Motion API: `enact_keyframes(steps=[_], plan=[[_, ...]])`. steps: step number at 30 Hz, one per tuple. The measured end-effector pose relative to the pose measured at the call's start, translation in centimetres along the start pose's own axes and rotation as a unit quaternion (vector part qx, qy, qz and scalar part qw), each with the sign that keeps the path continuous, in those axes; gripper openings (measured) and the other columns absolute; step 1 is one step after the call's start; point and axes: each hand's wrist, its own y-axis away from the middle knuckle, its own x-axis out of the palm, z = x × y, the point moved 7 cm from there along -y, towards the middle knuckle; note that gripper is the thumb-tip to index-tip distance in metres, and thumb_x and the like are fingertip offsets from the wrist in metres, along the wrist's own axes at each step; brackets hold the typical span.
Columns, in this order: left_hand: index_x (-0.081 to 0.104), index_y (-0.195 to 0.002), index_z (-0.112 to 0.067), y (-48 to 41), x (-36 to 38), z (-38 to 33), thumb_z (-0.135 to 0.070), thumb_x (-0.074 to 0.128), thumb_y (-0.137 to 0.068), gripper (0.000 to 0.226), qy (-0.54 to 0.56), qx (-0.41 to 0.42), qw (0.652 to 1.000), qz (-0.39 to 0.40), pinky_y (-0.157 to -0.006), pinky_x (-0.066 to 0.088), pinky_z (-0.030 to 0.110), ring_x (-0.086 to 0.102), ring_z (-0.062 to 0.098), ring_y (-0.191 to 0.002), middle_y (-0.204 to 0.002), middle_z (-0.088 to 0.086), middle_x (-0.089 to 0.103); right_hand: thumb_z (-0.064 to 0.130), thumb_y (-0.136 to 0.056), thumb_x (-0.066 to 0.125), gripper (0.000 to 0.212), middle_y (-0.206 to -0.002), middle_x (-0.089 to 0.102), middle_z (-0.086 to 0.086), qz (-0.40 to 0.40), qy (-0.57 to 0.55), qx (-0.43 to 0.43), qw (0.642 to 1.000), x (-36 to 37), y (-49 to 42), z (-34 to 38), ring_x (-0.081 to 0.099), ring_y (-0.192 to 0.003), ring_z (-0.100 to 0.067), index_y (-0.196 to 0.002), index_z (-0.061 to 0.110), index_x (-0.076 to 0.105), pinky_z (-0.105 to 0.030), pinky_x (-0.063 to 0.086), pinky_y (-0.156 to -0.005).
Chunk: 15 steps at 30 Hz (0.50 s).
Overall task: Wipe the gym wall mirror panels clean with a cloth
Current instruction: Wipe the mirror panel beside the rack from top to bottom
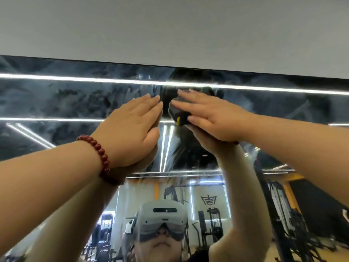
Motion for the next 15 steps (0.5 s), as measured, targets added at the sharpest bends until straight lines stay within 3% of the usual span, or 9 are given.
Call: enact_keyframes(steps=[2, 4, 8, 11, 13, 15], plan=[[0.005, -0.158, -0.022, 0.8, 0.4, -0.6, -0.056, -0.007, -0.074, 0.091, -0.005, 0.002, 1.0, 0.005, -0.113, -0.013, 0.018, -0.005, 0.009, -0.151, -0.165, -0.006, -0.002, 0.036, -0.107, 0.032, 0.05, -0.165, 0.004, 0.011, -0.032, -0.019, 0.092, 0.995, -1.3, -1.8, -2.7, 0.001, -0.152, -0.011, -0.153, 0.043, 0.015, -0.043, 0.005, -0.124], [0.002, -0.157, -0.021, 1.5, 0.7, -0.6, -0.055, -0.006, -0.076, 0.088, -0.006, 0.006, 1.0, 0.011, -0.112, -0.016, 0.017, -0.007, 0.008, -0.15, -0.165, -0.006, -0.005, 0.034, -0.107, 0.034, 0.05, -0.166, 0.005, 0.009, -0.041, -0.01, 0.078, 0.996, -0.8, -1.4, -1.6, 0.002, -0.152, -0.013, -0.154, 0.04, 0.017, -0.036, 0.003, -0.123], [0.011, -0.157, -0.017, 1.9, 0.6, -0.6, -0.053, -0.001, -0.08, 0.086, 0.006, 0.014, 1.0, -0.006, -0.113, -0.014, 0.017, 0.0, 0.01, -0.151, -0.165, -0.002, 0.005, 0.042, -0.103, 0.032, 0.05, -0.163, 0.014, 0.012, -0.018, 0.002, -0.128, 0.992, 2.9, 5.6, 6.7, 0.008, -0.152, -0.012, -0.152, 0.042, 0.025, -0.037, 0.011, -0.121], [0.014, -0.157, -0.016, 2.5, 0.9, -1.4, -0.054, 0.001, -0.08, 0.086, 0.015, 0.012, 1.0, -0.001, -0.116, -0.01, 0.021, 0.001, 0.011, -0.151, -0.165, -0.001, 0.007, 0.038, -0.104, 0.035, 0.048, -0.163, 0.018, 0.009, 0.022, 0.019, -0.229, 0.973, 4.0, 8.4, 8.2, 0.012, -0.152, -0.014, -0.152, 0.038, 0.032, -0.039, 0.023, -0.119], [0.016, -0.156, -0.013, 3.0, 1.0, -2.3, -0.053, 0.003, -0.082, 0.085, 0.018, 0.016, 1.0, -0.001, -0.118, -0.006, 0.024, 0.003, 0.013, -0.151, -0.165, 0.002, 0.009, 0.039, -0.104, 0.033, 0.049, -0.163, 0.009, 0.015, 0.009, 0.015, -0.173, 0.985, 2.7, 6.4, 6.0, 0.007, -0.151, -0.01, -0.152, 0.042, 0.023, -0.042, 0.02, -0.121], [0.013, -0.156, -0.015, 3.4, 1.2, -2.9, -0.055, 0.003, -0.082, 0.085, 0.031, 0.01, 0.999, 0.003, -0.119, -0.005, 0.025, 0.001, 0.011, -0.151, -0.165, 0.0, 0.006, 0.038, -0.105, 0.032, 0.05, -0.163, 0.003, 0.017, -0.026, -0.013, -0.017, 0.999, 0.4, 2.9, 1.7, 0.002, -0.151, -0.008, -0.153, 0.044, 0.017, -0.047, 0.015, -0.122]])
